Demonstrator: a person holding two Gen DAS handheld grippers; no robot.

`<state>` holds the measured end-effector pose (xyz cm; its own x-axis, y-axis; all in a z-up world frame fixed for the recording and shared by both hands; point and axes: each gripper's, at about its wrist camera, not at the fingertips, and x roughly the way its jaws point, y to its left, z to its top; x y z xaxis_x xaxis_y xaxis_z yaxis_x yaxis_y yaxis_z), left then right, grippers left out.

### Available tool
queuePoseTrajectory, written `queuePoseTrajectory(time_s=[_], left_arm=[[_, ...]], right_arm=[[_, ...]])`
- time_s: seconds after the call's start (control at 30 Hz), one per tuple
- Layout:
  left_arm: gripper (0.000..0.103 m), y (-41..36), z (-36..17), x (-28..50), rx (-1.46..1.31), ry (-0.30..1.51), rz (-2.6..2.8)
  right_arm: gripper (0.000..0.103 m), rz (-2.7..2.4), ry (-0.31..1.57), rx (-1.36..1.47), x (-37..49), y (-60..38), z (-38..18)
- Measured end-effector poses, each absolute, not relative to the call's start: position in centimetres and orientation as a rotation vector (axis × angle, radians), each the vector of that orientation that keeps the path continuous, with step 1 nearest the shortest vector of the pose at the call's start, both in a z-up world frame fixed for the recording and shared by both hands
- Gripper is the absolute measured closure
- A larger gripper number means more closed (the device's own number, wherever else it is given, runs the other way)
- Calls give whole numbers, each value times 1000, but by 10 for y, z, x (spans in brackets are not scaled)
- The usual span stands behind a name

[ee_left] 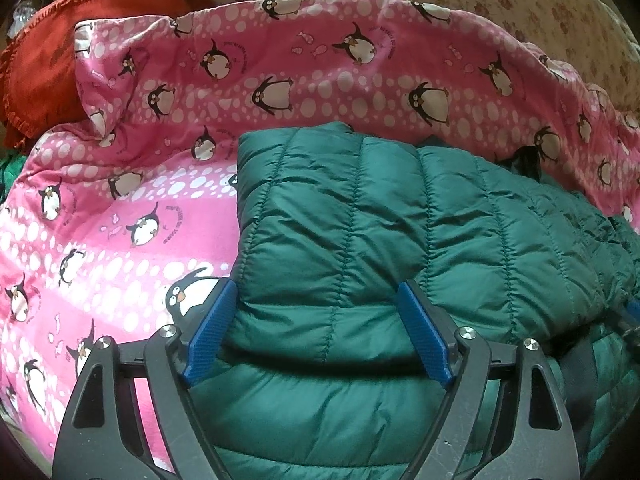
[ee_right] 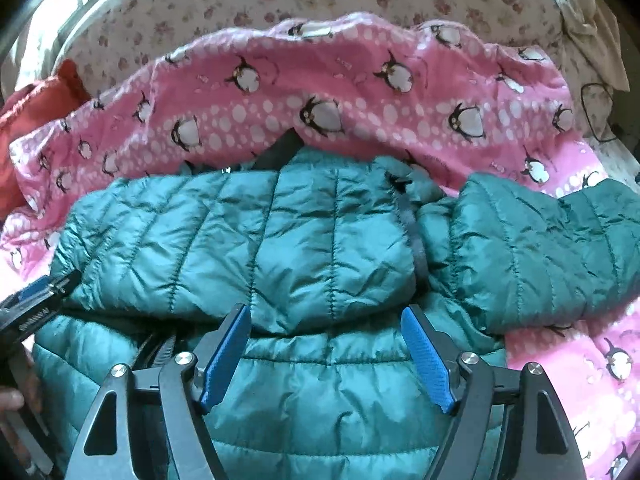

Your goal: Fold large clothes

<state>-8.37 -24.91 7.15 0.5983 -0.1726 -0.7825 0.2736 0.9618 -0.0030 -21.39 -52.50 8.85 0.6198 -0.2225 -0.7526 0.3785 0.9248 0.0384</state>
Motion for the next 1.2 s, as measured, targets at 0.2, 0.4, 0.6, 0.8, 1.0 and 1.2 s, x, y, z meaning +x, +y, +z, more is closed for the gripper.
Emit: queuePoseTrajectory(time_s=[0.2, 0.4, 0.6, 0.8, 1.0, 1.2], left_arm=[[20, -244, 78, -88, 118, 881, -273], [20, -241, 95, -105, 80, 859, -310], [20, -253, 113, -126, 85, 816, -361], [20, -267, 125, -144, 85, 798, -406], [20, -282, 133, -158, 75, 801, -452], [20, -292, 133, -167, 24, 818, -524]], right_arm=[[28, -348, 866, 215, -213, -527, 77], [28, -337, 807, 217, -233, -525, 96], [28, -324, 766, 226, -247, -522, 116], [28, -332, 741, 235, -263, -527, 130], [28, -370, 717, 239, -283, -546, 138], [27, -431, 708, 255, -302, -575, 142]])
